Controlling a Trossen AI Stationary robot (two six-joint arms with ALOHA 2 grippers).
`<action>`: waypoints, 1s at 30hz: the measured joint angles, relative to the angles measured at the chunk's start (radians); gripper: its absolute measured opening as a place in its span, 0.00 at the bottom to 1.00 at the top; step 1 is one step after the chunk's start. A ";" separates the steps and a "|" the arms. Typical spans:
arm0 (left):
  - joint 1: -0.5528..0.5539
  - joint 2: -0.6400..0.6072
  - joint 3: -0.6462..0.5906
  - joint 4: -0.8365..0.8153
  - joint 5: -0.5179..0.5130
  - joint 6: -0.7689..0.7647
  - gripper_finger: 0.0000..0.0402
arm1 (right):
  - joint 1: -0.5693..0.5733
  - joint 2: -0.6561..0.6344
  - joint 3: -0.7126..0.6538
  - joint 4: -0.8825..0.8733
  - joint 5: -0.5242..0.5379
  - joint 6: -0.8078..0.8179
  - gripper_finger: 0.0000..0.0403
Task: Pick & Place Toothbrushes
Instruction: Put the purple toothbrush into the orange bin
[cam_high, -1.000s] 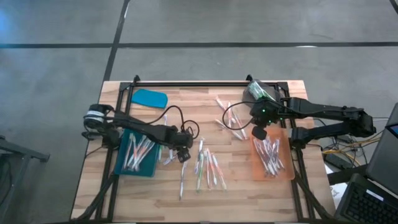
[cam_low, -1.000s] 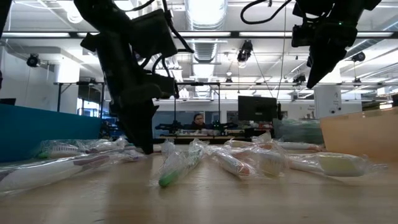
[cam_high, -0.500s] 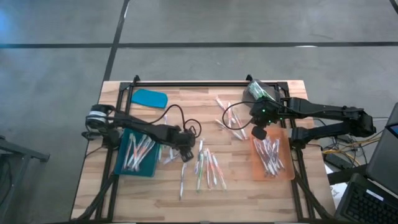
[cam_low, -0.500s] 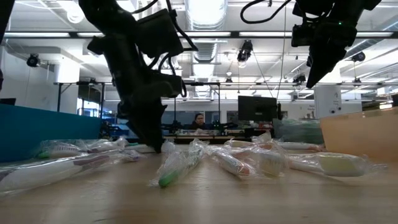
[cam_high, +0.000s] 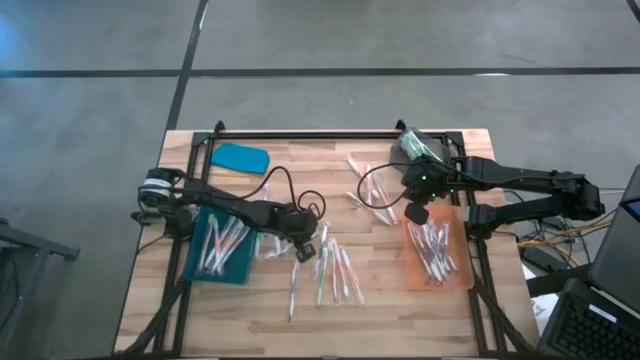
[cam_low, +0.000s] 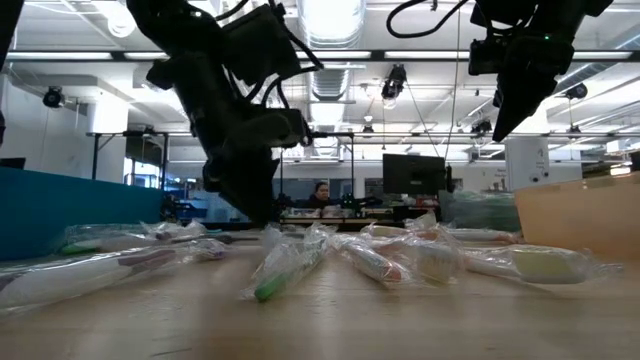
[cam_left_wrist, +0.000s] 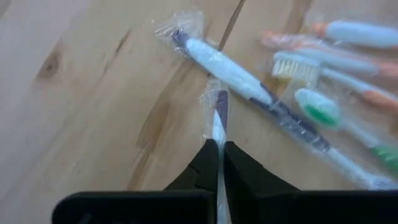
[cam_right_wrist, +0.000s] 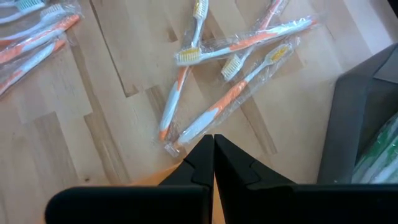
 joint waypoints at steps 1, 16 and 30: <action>0.000 0.000 0.005 0.006 0.000 0.005 0.03 | 0.000 0.000 0.000 0.000 0.000 0.000 0.02; 0.000 -0.003 0.157 0.007 0.053 0.195 0.01 | 0.000 0.000 0.000 0.000 0.000 0.000 0.02; -0.021 -0.003 0.298 0.040 0.071 0.711 0.01 | 0.000 0.000 -0.001 0.002 -0.009 0.036 0.02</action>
